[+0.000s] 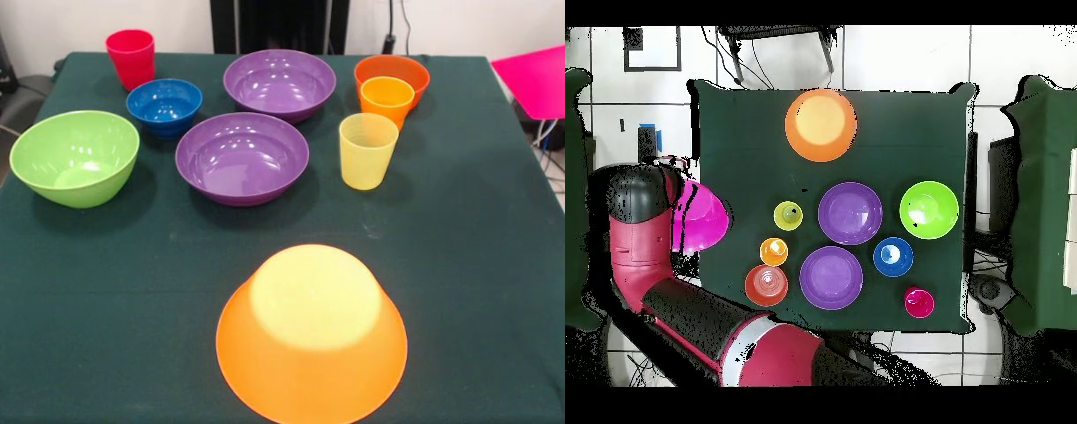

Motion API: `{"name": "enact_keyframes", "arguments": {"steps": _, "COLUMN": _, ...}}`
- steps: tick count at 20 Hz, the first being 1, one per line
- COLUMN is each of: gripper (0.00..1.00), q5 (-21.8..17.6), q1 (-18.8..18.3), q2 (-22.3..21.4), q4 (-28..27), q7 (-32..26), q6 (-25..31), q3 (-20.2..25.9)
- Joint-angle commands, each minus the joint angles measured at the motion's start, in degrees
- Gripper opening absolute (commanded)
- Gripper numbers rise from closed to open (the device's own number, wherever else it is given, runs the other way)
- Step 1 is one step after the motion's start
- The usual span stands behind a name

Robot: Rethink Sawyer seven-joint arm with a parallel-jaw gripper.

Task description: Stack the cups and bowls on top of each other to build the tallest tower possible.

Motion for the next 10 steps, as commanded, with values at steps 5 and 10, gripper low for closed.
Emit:
{"name": "enact_keyframes", "arguments": {"steps": 5, "gripper": 0.0, "q5": -1.24, "q1": -1.56, "q2": 1.66, "q4": 6.18, "q7": -27.04, "q6": -4.46, "q3": 3.3}}
{"name": "enact_keyframes", "arguments": {"steps": 10, "gripper": 0.0, "q5": -2.7, "q1": -2.61, "q2": 1.83, "q4": 6.43, "q7": -30.16, "q6": -4.93, "q3": 2.88}}
